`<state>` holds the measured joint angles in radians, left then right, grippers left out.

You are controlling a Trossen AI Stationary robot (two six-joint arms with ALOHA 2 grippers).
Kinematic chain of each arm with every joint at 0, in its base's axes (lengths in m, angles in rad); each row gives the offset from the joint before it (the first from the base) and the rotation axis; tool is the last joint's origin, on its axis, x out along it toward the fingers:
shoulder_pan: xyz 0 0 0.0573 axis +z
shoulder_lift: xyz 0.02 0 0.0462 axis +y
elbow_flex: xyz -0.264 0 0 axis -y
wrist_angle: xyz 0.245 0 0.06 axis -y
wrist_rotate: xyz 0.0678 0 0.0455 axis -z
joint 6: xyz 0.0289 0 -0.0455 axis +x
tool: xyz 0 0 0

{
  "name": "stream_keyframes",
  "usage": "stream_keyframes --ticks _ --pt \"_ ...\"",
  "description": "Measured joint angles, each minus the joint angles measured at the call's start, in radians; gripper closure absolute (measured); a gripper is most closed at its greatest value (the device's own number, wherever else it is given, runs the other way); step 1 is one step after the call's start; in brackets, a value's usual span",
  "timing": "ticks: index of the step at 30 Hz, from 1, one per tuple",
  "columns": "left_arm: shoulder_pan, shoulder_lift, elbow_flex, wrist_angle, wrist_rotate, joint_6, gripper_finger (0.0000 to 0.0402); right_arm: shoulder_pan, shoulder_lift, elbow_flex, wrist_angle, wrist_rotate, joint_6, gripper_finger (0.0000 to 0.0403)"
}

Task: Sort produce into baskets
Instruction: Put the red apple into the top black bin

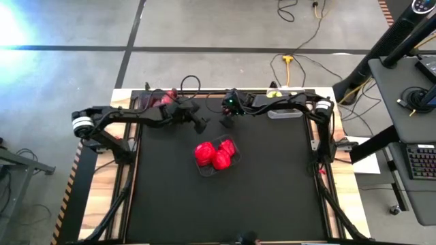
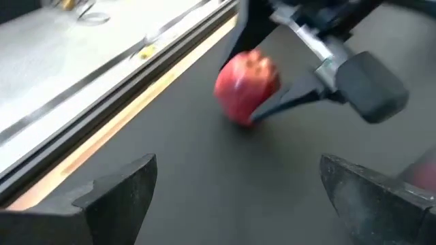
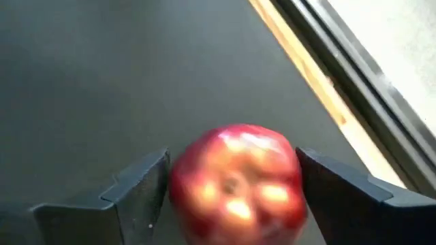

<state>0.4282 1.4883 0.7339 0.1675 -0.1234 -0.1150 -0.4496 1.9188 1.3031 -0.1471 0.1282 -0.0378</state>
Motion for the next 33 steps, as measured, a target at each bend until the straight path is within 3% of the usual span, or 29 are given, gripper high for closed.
stream_keyframes --ticks 8,12,18,21,29,33 --pt "-0.001 0.118 -0.034 0.254 0.086 0.085 0.0012 0.02 -0.091 -0.001 -0.056 0.004 -0.034 0.004" --pt "-0.003 0.197 -0.022 0.328 0.117 0.13 0.0012 0.041 -0.179 -0.001 -0.16 0.007 -0.052 0.0031" --pt "-0.015 0.3 0.036 0.375 0.144 0.135 0.0012 0.035 -0.27 -0.008 -0.38 0.195 -0.038 0.003" --pt "-0.025 0.335 0.065 0.371 0.144 0.161 0.0012 0.026 -0.278 -0.028 -0.424 0.259 -0.026 0.003" --pt "-0.032 0.386 0.125 0.369 0.148 0.261 0.0013 -0.083 -0.235 -0.105 -0.331 0.265 -0.073 0.003" --pt "-0.032 0.412 0.145 0.371 0.209 0.309 0.0013 -0.123 -0.204 -0.129 -0.342 0.242 -0.073 0.003"
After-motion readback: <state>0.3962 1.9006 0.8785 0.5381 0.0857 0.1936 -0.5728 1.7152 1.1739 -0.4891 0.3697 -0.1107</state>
